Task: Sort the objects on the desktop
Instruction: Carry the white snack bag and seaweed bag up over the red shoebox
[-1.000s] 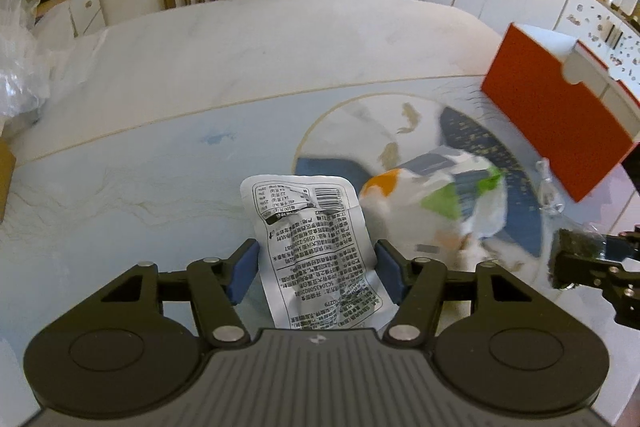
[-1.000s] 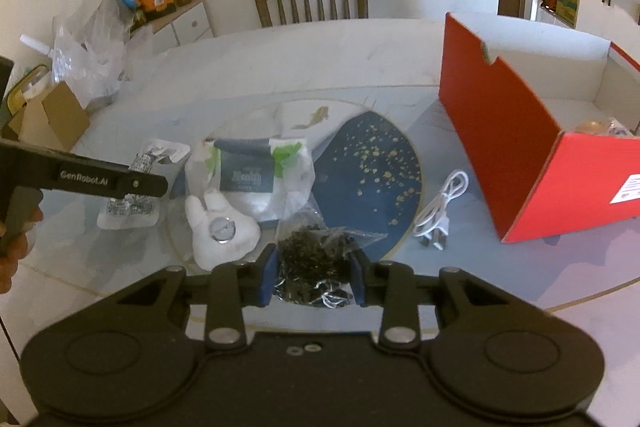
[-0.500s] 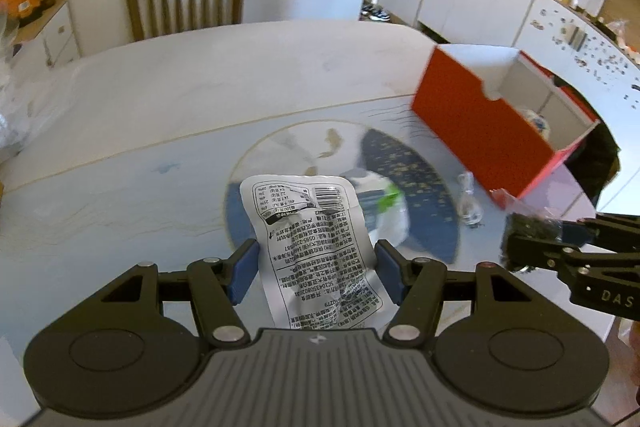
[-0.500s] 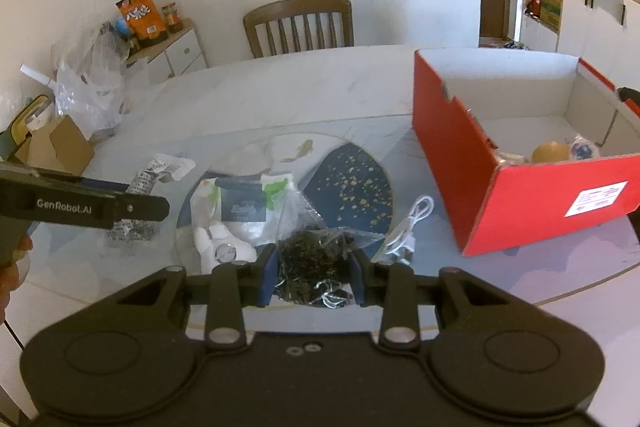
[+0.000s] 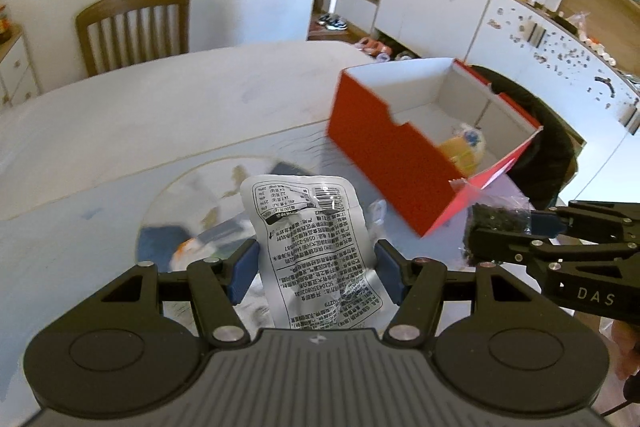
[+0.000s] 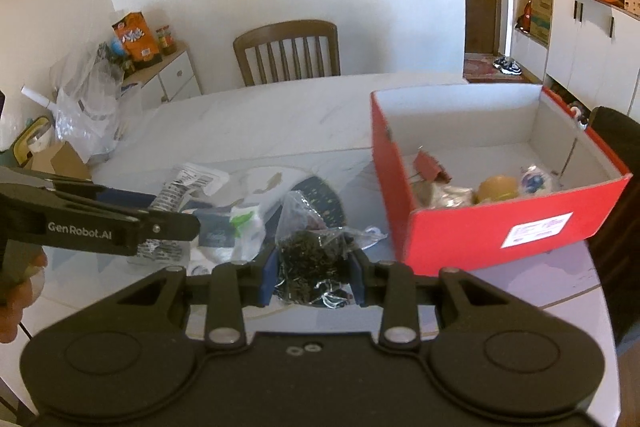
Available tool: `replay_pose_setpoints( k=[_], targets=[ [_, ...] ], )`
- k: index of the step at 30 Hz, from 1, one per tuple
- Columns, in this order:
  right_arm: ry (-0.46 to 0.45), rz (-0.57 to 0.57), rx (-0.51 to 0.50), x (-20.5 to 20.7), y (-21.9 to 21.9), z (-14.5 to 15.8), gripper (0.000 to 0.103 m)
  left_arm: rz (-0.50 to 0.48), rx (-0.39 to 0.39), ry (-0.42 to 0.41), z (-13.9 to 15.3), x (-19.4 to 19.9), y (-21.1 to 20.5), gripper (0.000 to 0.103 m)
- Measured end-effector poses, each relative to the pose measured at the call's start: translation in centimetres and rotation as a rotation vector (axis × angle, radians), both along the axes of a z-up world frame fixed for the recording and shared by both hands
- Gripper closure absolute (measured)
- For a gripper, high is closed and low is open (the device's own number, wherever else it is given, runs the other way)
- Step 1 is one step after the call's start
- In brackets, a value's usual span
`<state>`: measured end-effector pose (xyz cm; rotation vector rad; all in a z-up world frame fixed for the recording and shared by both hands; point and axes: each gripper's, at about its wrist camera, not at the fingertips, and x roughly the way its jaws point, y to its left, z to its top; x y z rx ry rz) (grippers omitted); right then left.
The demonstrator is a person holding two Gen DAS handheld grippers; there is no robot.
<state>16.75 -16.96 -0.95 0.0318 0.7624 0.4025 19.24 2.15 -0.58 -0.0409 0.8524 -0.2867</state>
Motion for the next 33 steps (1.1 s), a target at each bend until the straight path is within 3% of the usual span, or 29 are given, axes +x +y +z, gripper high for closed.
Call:
replay_pose_setpoints(
  k=[24, 33],
  targets=[
    [-0.062, -0.058, -0.007, 7.8, -14.0, 1.8, 0.068, -0.118, 0.033, -0.063, 2.0, 7.7, -15.5, 0.041],
    [-0.044, -0.059, -0.025, 12.9, -16.7, 0.7, 0.068, -0.121, 0.050, -0.019, 0.7, 12.9, -18.7, 0.041]
  ],
)
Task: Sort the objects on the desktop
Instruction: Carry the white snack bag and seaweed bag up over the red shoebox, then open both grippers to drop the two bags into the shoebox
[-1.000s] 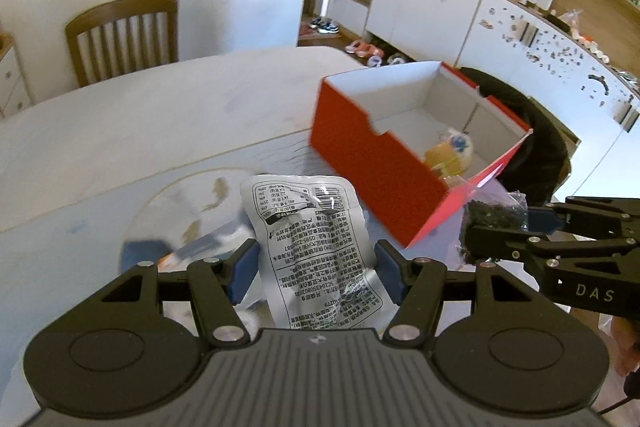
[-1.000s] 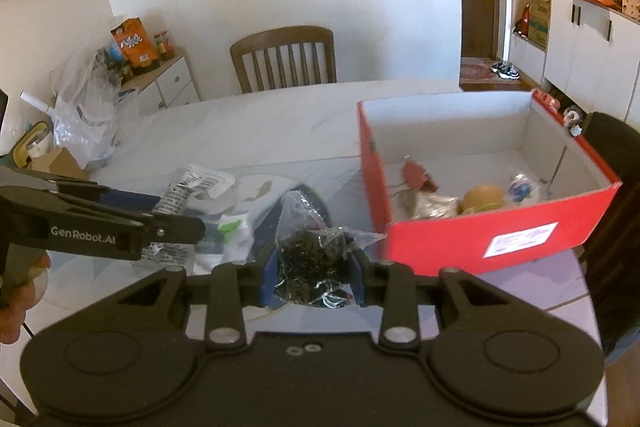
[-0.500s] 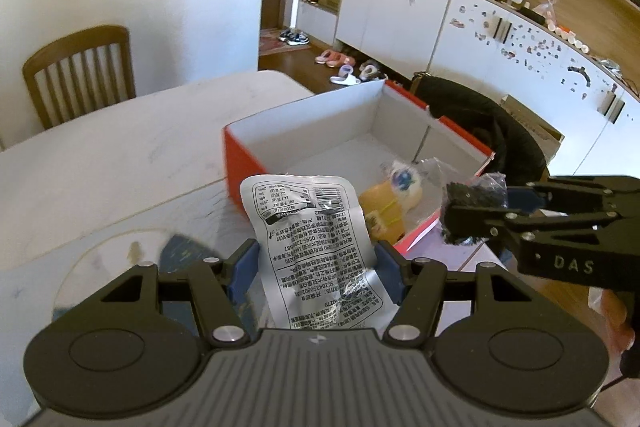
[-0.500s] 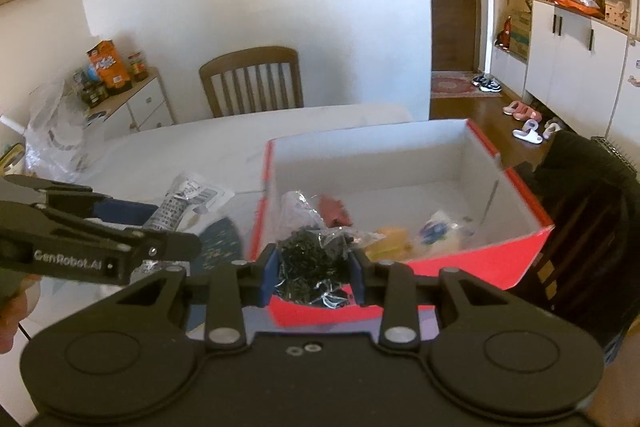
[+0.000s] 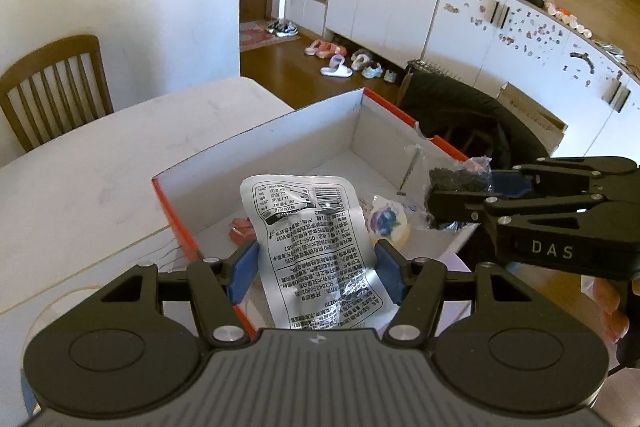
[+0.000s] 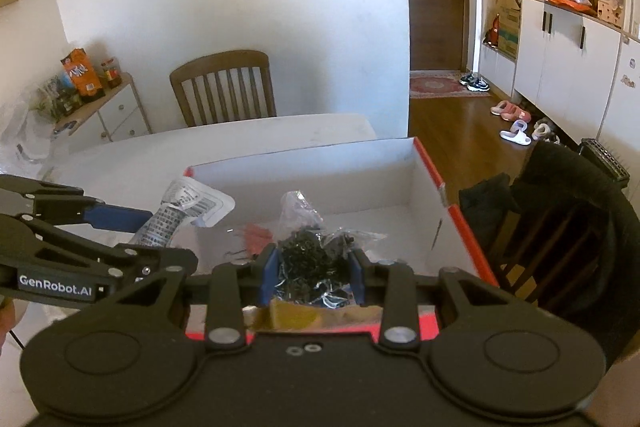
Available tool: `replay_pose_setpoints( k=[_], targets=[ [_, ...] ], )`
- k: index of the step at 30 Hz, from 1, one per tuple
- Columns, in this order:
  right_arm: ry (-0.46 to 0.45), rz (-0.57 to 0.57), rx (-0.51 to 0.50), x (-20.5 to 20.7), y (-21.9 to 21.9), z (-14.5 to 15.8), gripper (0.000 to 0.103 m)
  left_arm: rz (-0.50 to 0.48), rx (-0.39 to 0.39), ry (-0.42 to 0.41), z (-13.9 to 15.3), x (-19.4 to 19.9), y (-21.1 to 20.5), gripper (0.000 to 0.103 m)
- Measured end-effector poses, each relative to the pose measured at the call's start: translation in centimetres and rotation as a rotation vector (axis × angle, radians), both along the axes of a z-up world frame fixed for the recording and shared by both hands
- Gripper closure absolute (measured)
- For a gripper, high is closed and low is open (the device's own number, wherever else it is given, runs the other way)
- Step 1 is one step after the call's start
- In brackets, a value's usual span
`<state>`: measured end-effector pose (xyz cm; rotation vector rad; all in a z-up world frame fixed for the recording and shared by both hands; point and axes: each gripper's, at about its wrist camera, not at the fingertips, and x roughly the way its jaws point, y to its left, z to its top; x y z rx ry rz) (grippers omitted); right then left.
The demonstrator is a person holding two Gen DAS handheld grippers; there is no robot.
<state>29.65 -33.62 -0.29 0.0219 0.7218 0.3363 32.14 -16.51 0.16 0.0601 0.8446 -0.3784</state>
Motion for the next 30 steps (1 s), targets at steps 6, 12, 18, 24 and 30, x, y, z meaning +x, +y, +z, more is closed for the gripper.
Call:
replay_pose_setpoints(
  k=[6, 12, 18, 24, 30],
  targets=[
    [0.024, 0.010, -0.018, 3.1, -0.6, -1.2, 0.068, 0.000, -0.007, 0.030, -1.3, 3.4, -1.1, 0.041],
    [0.084, 0.016, -0.018, 5.9, -0.3, -3.3, 0.068, -0.040, 0.045, 0.072, -3.1, 6.3, -2.5, 0.041],
    [0.110, 0.032, -0.088, 8.0, 0.4, -5.1, 0.068, -0.040, 0.087, 0.133, -5.3, 8.7, -3.1, 0.041],
    [0.161, 0.038, -0.113, 9.7, 0.6, -6.6, 0.068, -0.059, 0.132, 0.166, -6.6, 10.0, -3.7, 0.040],
    [0.219, 0.054, -0.113, 10.7, 0.3, -7.5, 0.068, -0.068, 0.145, 0.198, -7.2, 10.9, -4.0, 0.040]
  ],
)
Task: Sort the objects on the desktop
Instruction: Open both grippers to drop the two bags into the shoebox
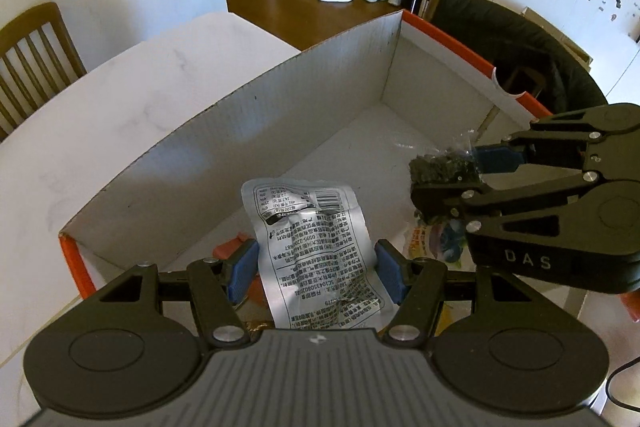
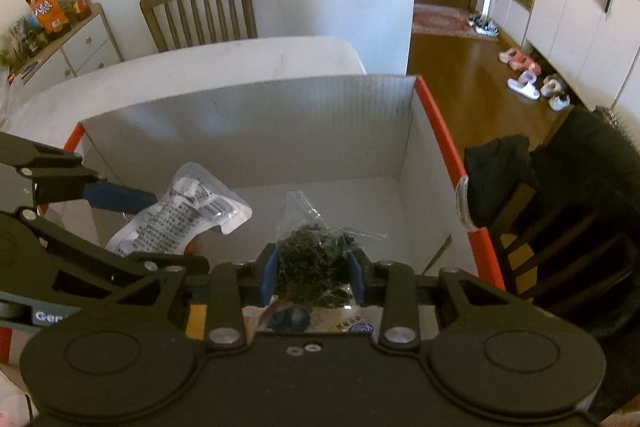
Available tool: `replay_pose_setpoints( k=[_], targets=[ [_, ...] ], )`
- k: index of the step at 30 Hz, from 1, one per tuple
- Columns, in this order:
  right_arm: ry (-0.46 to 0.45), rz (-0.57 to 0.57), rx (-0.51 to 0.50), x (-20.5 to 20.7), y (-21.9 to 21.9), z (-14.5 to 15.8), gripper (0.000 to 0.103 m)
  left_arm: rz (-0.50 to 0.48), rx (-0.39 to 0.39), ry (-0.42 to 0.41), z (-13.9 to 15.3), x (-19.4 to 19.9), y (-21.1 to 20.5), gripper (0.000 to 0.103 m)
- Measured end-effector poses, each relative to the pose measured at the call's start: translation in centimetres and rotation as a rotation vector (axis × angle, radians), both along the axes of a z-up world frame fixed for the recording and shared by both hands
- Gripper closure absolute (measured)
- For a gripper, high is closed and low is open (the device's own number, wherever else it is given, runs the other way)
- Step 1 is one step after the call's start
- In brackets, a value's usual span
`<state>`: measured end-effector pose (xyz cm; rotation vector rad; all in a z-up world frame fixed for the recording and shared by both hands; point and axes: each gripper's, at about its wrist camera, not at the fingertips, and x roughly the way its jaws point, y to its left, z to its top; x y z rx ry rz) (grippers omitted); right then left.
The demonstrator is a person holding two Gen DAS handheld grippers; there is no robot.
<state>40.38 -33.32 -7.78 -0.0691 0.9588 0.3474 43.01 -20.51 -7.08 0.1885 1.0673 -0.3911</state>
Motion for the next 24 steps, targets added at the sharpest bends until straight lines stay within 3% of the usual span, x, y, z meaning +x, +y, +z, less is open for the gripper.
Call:
replay_pose_setpoints(
  k=[9, 13, 24],
  targets=[
    [0.022, 0.023, -0.033, 0.3, 0.4, -0.3, 0.064, 0.015, -0.014, 0.044, -0.3, 0.6, 0.5, 0.041],
    [0.008, 0.036, -0.042, 0.2, 0.3, -0.1, 0.054, 0.015, -0.035, 0.032, 0.1, 0.0, 0.9, 0.041],
    [-0.023, 0.052, -0.015, -1.3, -0.7, 1.6, 0.044, 0.025, -0.102, -0.033, 2.7, -2.5, 2.5, 0.041]
  ],
)
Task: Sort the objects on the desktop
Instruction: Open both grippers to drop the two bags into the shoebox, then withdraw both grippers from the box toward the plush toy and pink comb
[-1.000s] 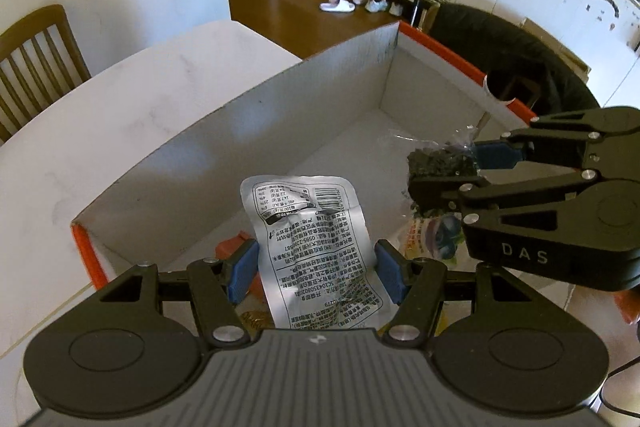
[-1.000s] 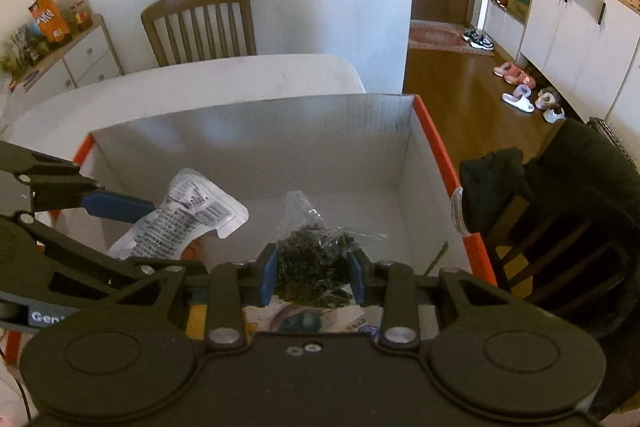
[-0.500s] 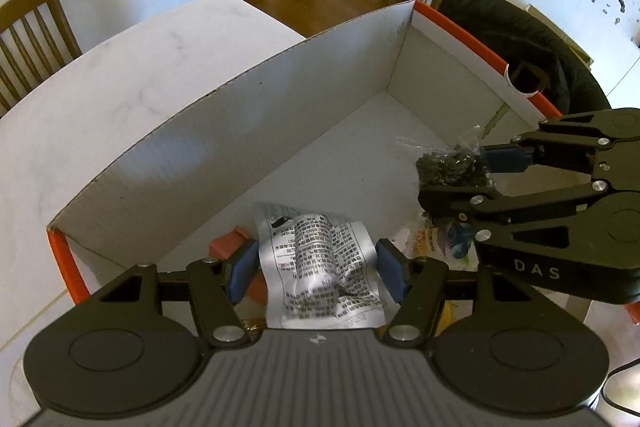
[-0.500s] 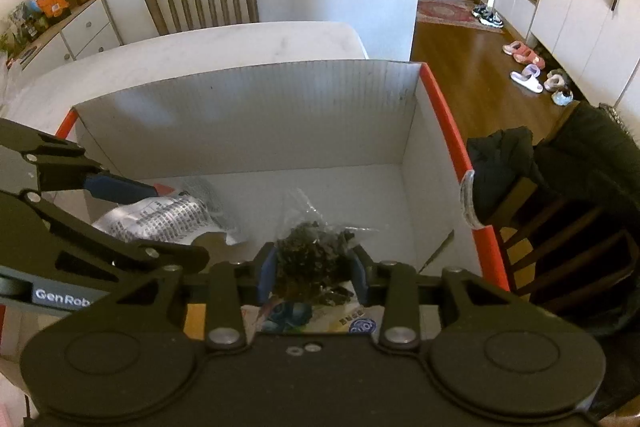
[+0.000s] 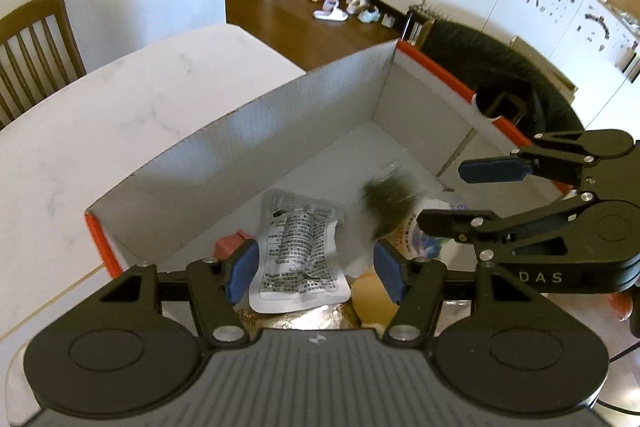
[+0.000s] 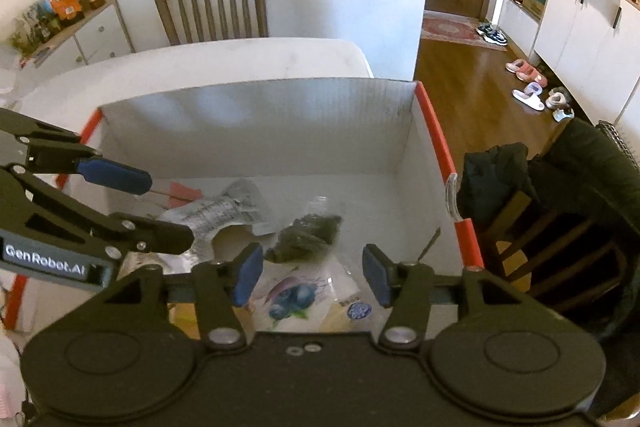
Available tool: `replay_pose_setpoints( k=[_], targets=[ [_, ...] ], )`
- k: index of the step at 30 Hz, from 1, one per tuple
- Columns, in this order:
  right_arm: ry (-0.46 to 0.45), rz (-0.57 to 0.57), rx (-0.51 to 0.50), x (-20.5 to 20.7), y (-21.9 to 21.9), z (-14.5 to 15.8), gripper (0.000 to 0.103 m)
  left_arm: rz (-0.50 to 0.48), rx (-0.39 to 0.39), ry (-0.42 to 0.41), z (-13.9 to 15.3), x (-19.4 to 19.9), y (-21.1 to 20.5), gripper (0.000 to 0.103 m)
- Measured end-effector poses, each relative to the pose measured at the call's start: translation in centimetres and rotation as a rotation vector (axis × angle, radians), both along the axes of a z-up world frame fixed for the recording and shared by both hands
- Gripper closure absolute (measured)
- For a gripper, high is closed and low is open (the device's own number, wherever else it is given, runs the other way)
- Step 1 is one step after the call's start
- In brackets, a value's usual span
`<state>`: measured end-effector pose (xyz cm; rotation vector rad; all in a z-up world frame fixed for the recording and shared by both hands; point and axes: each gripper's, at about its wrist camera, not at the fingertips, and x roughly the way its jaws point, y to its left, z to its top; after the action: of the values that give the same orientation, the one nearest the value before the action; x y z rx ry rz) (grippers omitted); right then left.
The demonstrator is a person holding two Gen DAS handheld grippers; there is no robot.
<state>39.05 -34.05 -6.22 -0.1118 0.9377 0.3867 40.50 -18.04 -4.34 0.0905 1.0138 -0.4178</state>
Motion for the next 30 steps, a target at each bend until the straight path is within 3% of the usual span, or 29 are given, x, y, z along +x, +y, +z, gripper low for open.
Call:
replay_pose_setpoints(
  k=[2, 7, 10, 20, 30],
  targets=[
    [-0.014, 0.002, 0.014, -0.5, -0.2, 0.6, 0.035, 0.003, -0.011, -0.009, 0.5, -0.4, 0.3, 0.041],
    [-0.034, 0.011, 0.047, -2.0, -0.2, 2.2, 0.033, 0.008, -0.055, -0.033, 1.9, -1.8, 1.3, 0.041],
    [-0.044, 0.012, 0.076, -3.1, -0.2, 3.2, 0.032, 0.004, -0.076, -0.051, 2.8, -2.9, 1.9, 0.034],
    [-0.096, 0.012, 0.138, -7.5, 0.8, 6.4, 0.030, -0.015, -0.122, -0.112, 5.3, -7.5, 4.5, 0.034],
    [-0.134, 0.008, 0.139, -11.8, 4.0, 8.1, 0.026, -0.027, -0.157, -0.135, 6.4, -11.4, 8.3, 0.034]
  ],
)
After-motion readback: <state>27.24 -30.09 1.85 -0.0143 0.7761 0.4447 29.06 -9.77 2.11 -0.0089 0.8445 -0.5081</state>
